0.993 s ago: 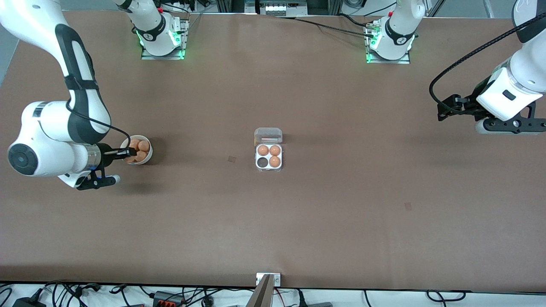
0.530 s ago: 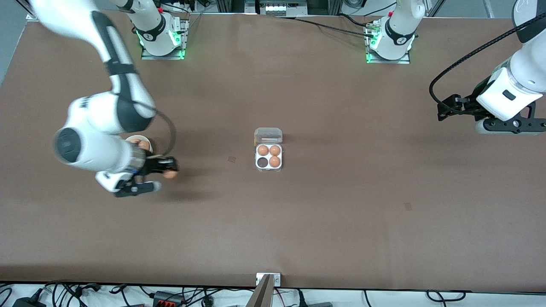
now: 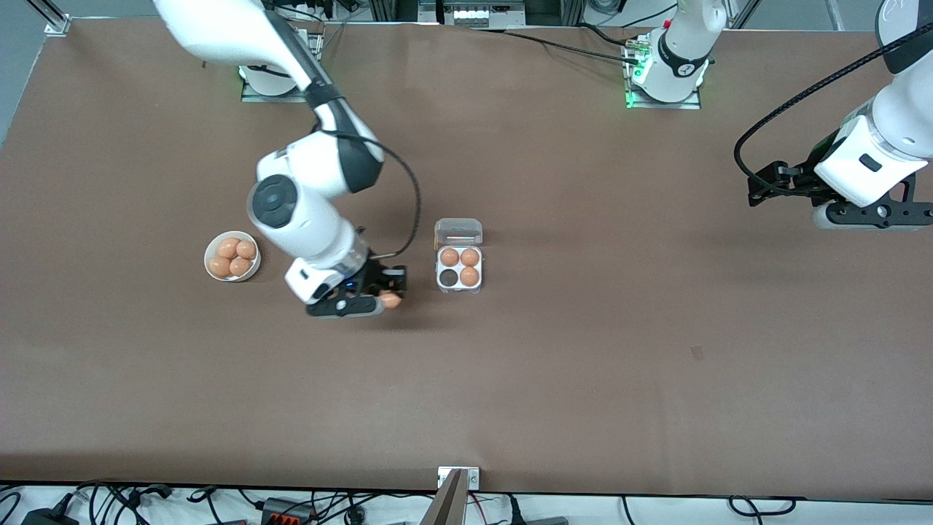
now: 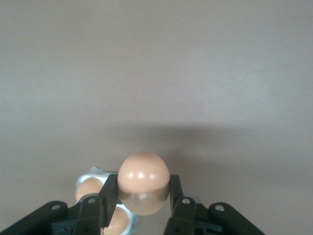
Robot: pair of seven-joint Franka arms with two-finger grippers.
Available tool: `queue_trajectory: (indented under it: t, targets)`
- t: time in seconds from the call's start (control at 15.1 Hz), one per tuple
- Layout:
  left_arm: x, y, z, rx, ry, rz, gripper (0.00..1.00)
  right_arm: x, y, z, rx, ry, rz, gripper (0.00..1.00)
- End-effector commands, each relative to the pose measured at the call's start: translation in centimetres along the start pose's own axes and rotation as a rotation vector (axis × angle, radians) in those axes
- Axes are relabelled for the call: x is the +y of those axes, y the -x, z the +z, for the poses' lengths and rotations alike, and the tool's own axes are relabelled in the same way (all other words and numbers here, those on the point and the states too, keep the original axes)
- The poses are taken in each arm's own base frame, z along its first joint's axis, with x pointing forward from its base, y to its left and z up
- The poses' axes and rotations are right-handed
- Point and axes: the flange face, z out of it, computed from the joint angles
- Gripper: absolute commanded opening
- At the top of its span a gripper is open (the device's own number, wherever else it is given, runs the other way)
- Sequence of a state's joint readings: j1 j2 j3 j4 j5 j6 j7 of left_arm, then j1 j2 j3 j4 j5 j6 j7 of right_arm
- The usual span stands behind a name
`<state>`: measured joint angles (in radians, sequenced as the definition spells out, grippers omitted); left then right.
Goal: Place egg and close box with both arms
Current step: 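Carry the egg with the right gripper to the clear egg box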
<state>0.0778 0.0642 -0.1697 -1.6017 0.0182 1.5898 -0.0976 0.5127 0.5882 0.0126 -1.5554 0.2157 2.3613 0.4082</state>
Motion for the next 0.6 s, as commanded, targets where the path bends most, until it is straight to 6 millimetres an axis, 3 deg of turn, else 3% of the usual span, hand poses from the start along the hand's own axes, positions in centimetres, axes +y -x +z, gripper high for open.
queue_trajectory:
  t: [0.0, 0.33, 0.53]
  targets:
    - [-0.1, 0.4, -0.3, -0.006, 0.018, -0.004, 1.00, -2.4, 1.3, 3.7, 0.040, -0.010, 0.045, 0.12]
    - [-0.2, 0.4, -0.3, -0.007, 0.018, -0.002, 1.00, -4.7, 4.3, 7.9, 0.010, 0.004, 0.065, 0.12]
    - [-0.2, 0.5, -0.2, -0.016, 0.017, -0.001, 1.00, -4.4, 4.6, 9.2, 0.000, 0.015, 0.060, 0.12]
